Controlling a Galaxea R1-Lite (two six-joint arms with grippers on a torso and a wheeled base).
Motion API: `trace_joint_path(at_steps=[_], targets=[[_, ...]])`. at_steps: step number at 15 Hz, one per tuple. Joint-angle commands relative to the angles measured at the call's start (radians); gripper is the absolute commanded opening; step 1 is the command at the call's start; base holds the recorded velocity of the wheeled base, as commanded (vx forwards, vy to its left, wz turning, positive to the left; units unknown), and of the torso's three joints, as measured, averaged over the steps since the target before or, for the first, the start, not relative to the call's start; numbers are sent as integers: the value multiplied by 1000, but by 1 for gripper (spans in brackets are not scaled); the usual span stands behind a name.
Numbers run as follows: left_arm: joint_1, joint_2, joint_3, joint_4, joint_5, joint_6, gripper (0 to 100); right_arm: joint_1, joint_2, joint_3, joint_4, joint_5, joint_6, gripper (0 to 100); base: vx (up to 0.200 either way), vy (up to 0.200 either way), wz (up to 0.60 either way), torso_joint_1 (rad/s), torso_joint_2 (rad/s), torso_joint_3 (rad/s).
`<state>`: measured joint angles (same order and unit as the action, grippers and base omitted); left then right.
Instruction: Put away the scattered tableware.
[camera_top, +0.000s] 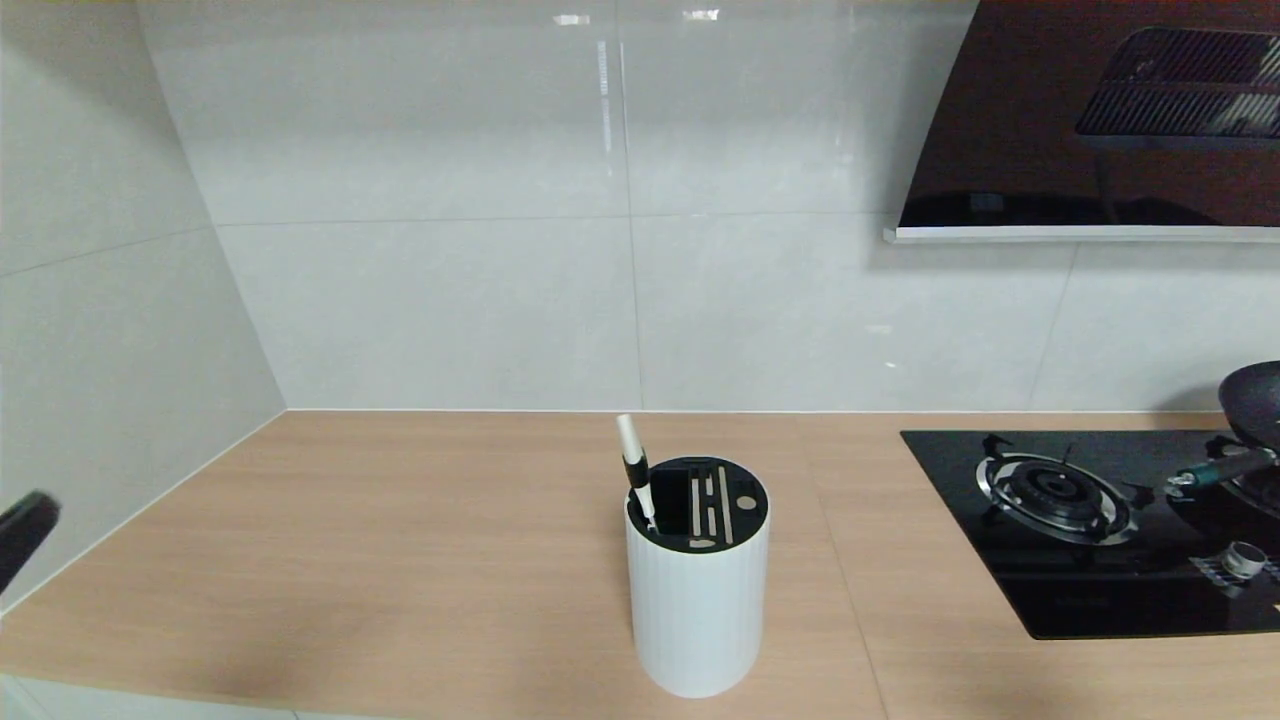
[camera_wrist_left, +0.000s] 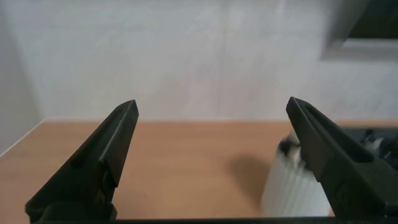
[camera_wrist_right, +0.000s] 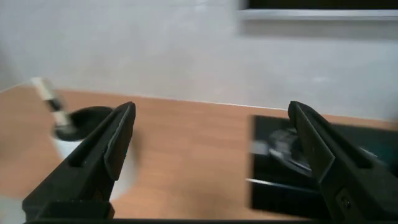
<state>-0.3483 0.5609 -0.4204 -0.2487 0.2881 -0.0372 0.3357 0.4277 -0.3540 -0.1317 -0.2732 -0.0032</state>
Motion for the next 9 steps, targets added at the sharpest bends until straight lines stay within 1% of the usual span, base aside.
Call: trace_joint_path(at_steps=[1,2,3,5,6,7,8,9], targets=[[176,-314,23,178,-75,0,100,-159,-276,-25,192,3,0,100,0,0,0,0,0,0],[187,-325,22,186,-79,0,100,-170,-287,-28,208,6,0,100,0,0,0,0,0,0],[244,-388,29,213,-89,2,100,-215,-329,-19,261,2,-8,100,0,0,0,0,0,0],[302,-455,48,267,-89,2,100,-231,-328,-10,259,-15,-3,100,0,0,0,0,0,0],[336,-495,71,289,-92,7,100,-282,-342,-10,261,-9,-8,100,0,0,0,0,0,0],[365,-532,97,298,-98,22,100,-330,-371,-5,267,22,-8,100,0,0,0,0,0,0],[367,-532,124,292,-76,28,100,-350,-388,13,277,60,-8,100,0,0,0,0,0,0],[367,-532,143,286,-47,23,100,-351,-389,40,274,63,-3,100,0,0,0,0,0,0]])
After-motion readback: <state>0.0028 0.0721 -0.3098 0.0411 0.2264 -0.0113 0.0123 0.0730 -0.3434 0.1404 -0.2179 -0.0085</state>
